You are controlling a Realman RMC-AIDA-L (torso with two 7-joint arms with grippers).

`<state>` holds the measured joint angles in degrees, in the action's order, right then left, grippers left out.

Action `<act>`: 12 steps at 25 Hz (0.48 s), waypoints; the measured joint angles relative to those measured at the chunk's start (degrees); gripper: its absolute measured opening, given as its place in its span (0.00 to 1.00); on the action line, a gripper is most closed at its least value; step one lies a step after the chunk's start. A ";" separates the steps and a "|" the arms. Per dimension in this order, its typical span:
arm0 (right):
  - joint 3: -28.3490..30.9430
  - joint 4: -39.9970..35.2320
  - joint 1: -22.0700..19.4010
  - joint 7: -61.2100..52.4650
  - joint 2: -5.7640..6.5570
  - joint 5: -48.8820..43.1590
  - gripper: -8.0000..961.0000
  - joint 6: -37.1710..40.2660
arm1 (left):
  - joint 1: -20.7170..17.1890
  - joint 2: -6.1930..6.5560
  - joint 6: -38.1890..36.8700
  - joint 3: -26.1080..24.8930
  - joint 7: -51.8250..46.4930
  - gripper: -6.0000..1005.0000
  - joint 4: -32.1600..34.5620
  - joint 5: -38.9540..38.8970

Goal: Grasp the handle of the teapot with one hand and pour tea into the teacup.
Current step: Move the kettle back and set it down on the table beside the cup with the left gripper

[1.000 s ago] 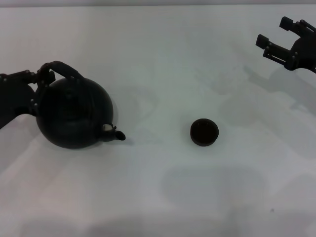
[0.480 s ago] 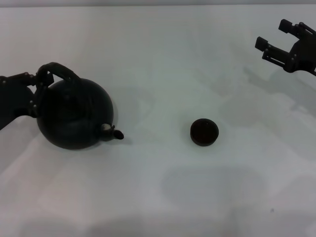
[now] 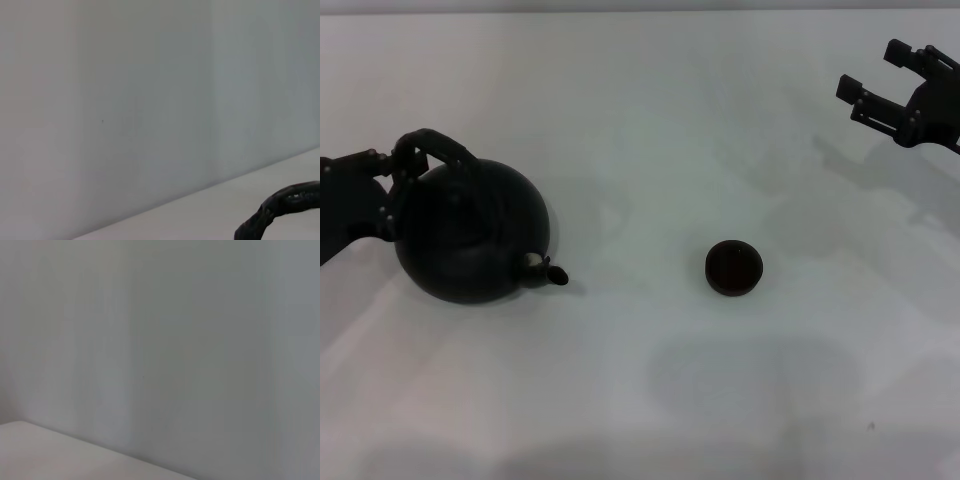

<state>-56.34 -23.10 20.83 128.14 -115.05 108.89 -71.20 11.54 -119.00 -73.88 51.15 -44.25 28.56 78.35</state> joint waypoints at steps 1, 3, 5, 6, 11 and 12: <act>0.00 0.00 0.00 0.00 0.00 0.00 0.90 0.00 | -0.02 -0.01 0.03 0.00 0.03 0.12 0.00 0.00; 0.00 -0.01 0.00 0.00 0.00 0.00 0.90 0.00 | -0.07 -0.06 0.14 0.00 0.14 0.13 0.00 0.00; 0.00 -0.02 0.00 0.00 0.00 0.00 0.90 0.00 | -0.09 -0.10 0.24 0.00 0.36 0.15 0.00 0.00; 0.00 -0.02 0.00 0.01 0.00 0.00 0.90 0.00 | -0.09 -0.10 0.24 0.00 0.36 0.16 0.00 0.00; 0.00 -0.02 0.00 0.08 0.00 0.00 0.90 0.00 | -0.20 -0.09 0.23 0.00 0.97 0.23 0.00 -0.02; 0.00 -0.02 0.00 0.09 0.00 0.00 0.90 0.01 | -0.20 -0.09 0.22 0.00 0.97 0.24 0.00 -0.05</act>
<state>-56.34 -23.12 20.83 128.23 -115.05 108.89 -71.19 11.34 -119.09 -73.66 51.15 -43.28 28.56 78.30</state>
